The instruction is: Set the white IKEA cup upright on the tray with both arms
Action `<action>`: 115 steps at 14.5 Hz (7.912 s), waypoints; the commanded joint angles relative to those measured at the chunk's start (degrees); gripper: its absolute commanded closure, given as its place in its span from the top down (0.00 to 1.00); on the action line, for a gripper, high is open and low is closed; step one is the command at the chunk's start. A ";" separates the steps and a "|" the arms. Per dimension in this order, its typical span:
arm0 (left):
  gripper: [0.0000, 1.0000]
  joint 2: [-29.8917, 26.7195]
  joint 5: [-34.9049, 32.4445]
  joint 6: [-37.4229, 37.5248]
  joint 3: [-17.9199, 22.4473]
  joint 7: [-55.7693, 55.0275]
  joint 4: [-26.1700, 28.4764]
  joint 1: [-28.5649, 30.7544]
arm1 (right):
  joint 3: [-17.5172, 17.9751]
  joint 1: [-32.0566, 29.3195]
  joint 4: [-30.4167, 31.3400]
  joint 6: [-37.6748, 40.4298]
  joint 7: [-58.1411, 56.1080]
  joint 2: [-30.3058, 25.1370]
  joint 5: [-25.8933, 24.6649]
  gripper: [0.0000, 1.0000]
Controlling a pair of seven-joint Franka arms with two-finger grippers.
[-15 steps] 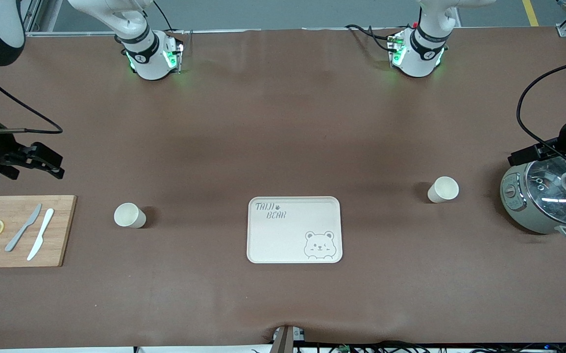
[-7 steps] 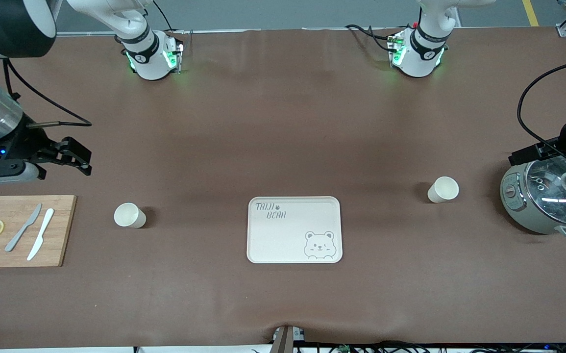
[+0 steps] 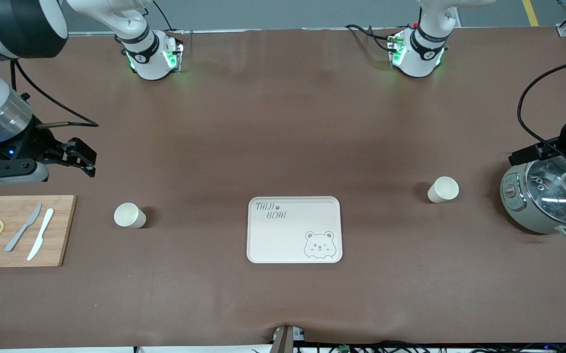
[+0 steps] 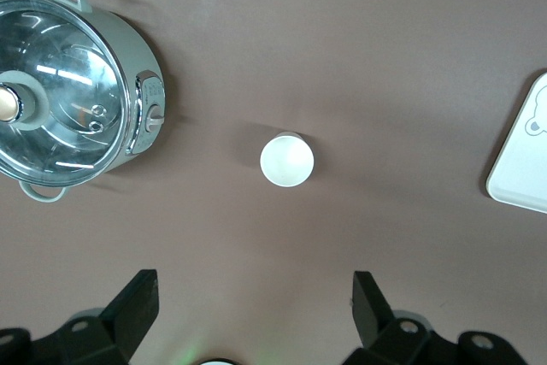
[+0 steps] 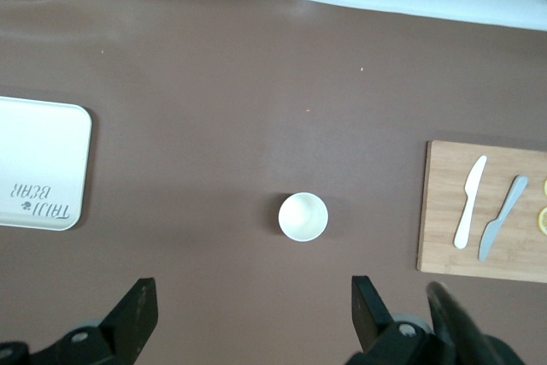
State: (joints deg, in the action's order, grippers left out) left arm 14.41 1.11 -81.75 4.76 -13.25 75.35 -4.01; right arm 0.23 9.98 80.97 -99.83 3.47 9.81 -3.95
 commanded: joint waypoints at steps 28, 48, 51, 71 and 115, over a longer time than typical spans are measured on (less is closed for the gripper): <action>1.00 -1.14 -1.20 -5.88 0.69 -0.11 -0.03 -0.04 | -0.40 -0.57 -0.02 0.08 0.48 3.55 -1.32 1.00; 1.00 3.24 4.16 -8.34 0.43 11.93 2.25 1.11 | -0.49 -3.13 -0.20 -13.55 -6.63 18.31 6.44 1.00; 1.00 6.76 4.16 -8.43 0.25 11.50 3.48 0.67 | -0.40 -3.04 0.33 -13.20 -8.74 19.37 2.90 1.00; 1.00 12.48 4.95 -32.77 0.16 14.13 29.15 3.57 | 0.04 -6.73 20.53 -29.81 -16.57 18.33 2.20 1.00; 0.00 8.53 5.83 -26.62 -7.74 -4.21 19.67 0.14 | 0.83 -5.41 25.47 -39.39 -16.48 21.48 3.51 0.00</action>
State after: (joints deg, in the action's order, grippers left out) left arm 22.21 5.61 -109.57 -1.37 -13.17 97.30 -3.54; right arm 0.87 4.70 106.25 -139.82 -12.63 31.88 -1.14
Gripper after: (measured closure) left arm 0.974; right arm 0.960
